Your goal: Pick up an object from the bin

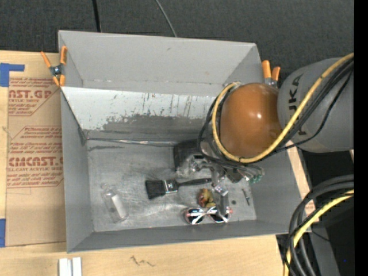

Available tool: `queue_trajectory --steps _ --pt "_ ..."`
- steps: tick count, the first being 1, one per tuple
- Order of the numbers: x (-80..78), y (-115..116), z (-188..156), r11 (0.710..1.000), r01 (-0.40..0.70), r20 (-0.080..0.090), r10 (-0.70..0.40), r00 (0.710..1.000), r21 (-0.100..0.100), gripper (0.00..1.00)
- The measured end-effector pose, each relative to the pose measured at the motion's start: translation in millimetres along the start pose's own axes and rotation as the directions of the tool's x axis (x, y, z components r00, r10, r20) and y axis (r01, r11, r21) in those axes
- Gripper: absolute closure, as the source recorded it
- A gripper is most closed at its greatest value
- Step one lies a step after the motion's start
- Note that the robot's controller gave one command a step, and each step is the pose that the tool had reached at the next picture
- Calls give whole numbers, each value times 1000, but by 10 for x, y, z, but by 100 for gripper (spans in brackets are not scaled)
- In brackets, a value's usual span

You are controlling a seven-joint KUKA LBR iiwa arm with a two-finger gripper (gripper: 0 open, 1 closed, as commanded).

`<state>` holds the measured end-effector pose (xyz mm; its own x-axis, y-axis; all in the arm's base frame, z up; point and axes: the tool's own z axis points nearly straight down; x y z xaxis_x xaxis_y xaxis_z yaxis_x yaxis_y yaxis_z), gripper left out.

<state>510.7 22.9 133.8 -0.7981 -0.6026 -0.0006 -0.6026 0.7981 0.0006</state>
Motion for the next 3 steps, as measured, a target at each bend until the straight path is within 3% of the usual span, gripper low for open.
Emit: queue_trajectory --steps 1,2,3 --pt "414 -151 634 955 297 4 -297 955 3 100" --pt "414 -151 634 955 297 4 -297 955 3 100" --pt "338 -139 96 971 239 -2 -239 971 -4 100"
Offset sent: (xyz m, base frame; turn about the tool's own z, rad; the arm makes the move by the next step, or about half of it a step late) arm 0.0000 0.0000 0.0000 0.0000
